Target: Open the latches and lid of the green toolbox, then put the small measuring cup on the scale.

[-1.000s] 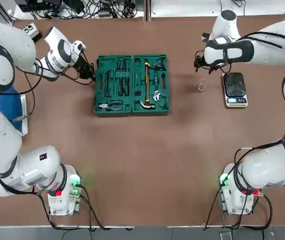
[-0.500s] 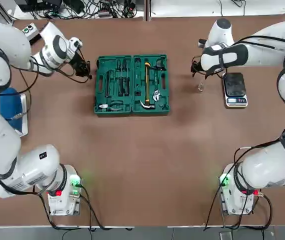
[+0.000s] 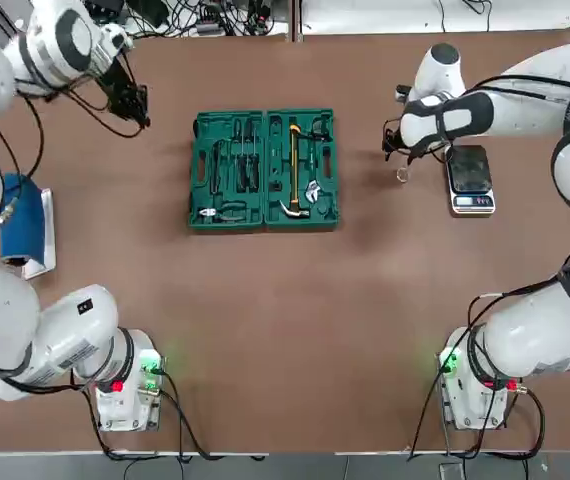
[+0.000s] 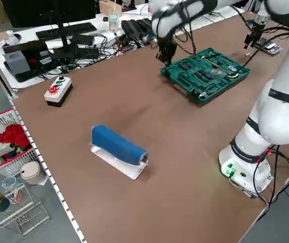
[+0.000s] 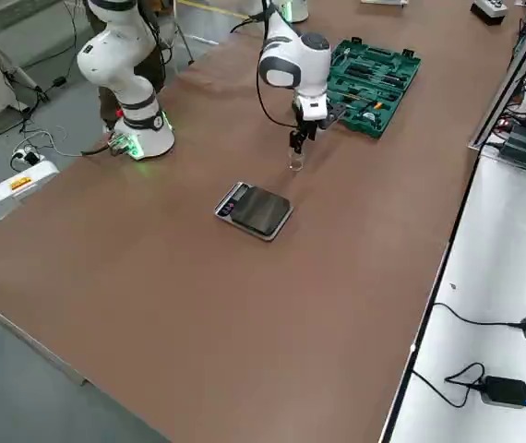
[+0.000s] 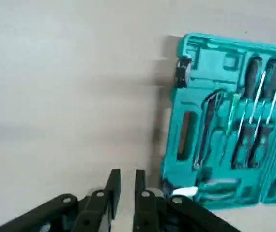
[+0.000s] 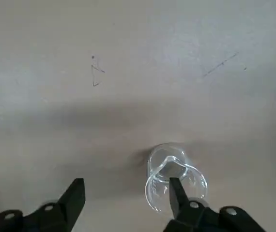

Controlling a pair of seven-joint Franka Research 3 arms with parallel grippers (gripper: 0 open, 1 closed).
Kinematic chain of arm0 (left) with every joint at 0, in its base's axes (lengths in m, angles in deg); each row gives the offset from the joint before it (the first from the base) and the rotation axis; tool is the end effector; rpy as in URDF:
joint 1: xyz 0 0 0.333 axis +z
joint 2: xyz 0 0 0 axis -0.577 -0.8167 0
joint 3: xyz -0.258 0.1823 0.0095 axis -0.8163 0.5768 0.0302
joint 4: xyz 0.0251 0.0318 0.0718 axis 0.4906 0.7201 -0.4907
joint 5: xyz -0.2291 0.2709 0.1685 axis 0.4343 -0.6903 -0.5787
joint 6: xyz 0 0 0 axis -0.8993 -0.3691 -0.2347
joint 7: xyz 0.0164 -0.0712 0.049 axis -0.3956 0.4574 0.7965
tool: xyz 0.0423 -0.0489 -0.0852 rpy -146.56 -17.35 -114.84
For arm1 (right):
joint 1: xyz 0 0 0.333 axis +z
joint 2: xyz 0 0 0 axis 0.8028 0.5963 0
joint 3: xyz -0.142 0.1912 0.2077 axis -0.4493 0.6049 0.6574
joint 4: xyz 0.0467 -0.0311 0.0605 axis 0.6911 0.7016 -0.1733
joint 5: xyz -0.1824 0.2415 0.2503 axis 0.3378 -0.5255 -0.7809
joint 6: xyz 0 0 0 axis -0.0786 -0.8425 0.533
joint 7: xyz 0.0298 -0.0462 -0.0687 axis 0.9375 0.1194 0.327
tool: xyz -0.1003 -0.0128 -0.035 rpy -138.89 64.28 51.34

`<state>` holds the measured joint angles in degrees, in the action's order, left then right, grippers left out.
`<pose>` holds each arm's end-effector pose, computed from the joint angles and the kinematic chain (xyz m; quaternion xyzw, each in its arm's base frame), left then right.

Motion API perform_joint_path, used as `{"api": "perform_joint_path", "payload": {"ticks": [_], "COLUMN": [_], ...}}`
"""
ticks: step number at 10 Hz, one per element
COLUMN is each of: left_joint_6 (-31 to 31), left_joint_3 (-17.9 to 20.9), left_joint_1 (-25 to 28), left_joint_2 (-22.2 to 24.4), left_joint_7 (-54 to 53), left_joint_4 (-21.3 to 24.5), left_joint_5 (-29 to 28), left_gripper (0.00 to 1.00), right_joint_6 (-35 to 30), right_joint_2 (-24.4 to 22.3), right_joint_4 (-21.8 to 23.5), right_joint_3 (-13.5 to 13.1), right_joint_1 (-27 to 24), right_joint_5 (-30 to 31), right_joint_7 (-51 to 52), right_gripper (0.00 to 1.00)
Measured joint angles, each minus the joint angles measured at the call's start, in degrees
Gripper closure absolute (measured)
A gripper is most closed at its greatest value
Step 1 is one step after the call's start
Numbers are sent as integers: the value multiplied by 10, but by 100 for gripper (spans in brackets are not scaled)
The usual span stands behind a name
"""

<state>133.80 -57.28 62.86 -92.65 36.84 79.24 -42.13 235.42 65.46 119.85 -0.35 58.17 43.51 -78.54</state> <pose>0.5452 -0.0118 0.3884 0.9914 0.0395 -0.0648 0.1063 0.5075 0.1642 0.2300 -0.9968 0.0743 0.0186 0.0214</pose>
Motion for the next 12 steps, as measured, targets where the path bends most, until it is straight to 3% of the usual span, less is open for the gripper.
{"api": "perform_joint_path", "payload": {"ticks": [2, 5, 6, 7, 10, 12], "left_joint_6": [-86, -216, -239, -248, -257, -268], "left_joint_3": [1, -3, 0, 14, 119, 145], "left_joint_1": [19, 19, 6, -24, -175, -208], "left_joint_2": [4, 7, 9, 14, 51, 61], "left_joint_7": [14, 73, 83, 104, 139, 136], "left_joint_4": [-68, -174, -207, -228, -257, -287], "left_joint_5": [-21, -102, -109, -111, -114, -114], "left_gripper": [46, 4, 0, 0, 0, 0], "right_joint_6": [7, 11, 11, 11, 11, 11], "right_joint_2": [5, 6, 6, 6, 6, 6], "right_joint_4": [2, 5, 5, 5, 6, 6], "right_joint_3": [0, -1, -1, -2, -6, -7], "right_joint_1": [0, -1, -2, -2, -6, -7], "right_joint_5": [0, 0, 0, 0, 0, 0], "right_joint_7": [0, -1, -1, -1, -1, 0], "right_gripper": [25, 42, 57, 60, 66, 69]}}
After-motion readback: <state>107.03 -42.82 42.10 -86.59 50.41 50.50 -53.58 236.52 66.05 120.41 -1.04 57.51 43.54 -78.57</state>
